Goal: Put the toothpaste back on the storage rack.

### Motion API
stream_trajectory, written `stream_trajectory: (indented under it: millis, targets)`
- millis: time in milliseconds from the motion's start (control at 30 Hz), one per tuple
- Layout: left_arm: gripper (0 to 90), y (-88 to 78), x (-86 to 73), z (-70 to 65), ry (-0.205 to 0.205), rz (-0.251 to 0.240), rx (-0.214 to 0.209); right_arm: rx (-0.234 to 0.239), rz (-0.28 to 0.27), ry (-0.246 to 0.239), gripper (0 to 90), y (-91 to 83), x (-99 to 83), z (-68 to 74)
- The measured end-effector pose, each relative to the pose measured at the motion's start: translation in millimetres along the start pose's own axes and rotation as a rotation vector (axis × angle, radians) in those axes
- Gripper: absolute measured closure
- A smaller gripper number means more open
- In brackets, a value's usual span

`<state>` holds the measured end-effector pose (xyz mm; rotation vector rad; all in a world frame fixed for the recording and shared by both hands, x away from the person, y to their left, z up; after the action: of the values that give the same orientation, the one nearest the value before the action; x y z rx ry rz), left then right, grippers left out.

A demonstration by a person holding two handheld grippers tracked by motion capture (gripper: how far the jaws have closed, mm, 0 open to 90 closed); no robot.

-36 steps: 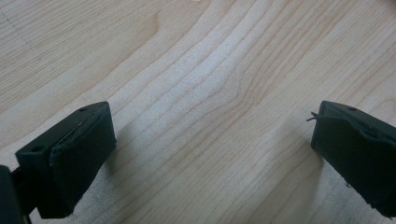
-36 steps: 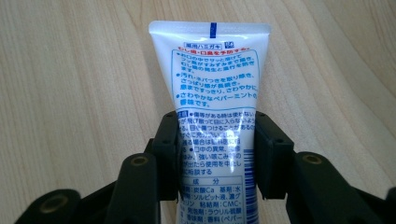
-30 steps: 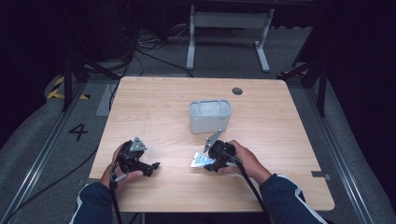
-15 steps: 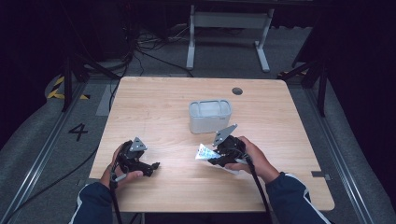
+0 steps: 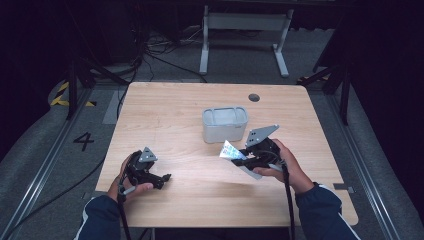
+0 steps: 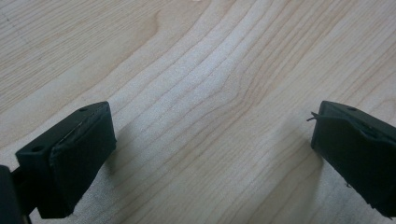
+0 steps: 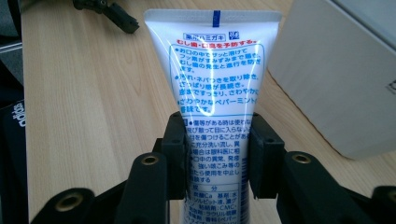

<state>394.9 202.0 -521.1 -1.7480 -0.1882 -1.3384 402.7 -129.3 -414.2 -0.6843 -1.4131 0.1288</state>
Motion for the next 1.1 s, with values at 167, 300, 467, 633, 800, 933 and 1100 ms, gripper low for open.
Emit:
stream_trajectory:
  millis: [167,300,467,633,800,933,1100]
  targets:
    - [0.2,-0.1,0.0,0.1,0.002,0.001,0.0,-0.024,-0.03,0.007,65.5,-10.3,3.0,-4.6]
    - [0.3,-0.4,0.0,-0.1,0.001,0.003,0.001,-0.038,-0.061,0.013,65.5,-16.1,5.5,-8.0]
    - [0.3,-0.6,0.0,-0.2,0.0,0.004,0.002,-0.064,-0.11,0.022,65.4,-21.2,7.7,-13.0]
    - [0.3,-0.6,0.0,-0.2,-0.001,0.004,0.002,-0.079,-0.144,0.028,65.3,-23.2,8.8,-16.0]
    - [0.3,-0.6,0.0,-0.2,-0.001,0.004,0.002,-0.085,-0.181,0.034,65.2,-24.6,10.3,-17.6]
    - [0.3,-0.6,0.0,-0.1,0.001,0.004,0.0,-0.096,-0.203,0.04,65.1,-24.2,11.0,-19.0]
    - [0.4,-0.7,-0.1,-0.2,0.0,0.002,0.002,-0.097,-0.226,0.048,65.0,-22.0,10.4,-20.7]
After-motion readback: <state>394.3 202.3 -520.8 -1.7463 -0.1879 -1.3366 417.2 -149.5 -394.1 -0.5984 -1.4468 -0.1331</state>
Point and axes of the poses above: each handheld gripper's, and its own axes: y roughly forward along the jaws, x roughly out of its top, z roughly to its left, the point moved 5 cm from there along y, roughly forward along the jaws, and after that the axes turned 15 degrees about -z, right-handed, at the moved point
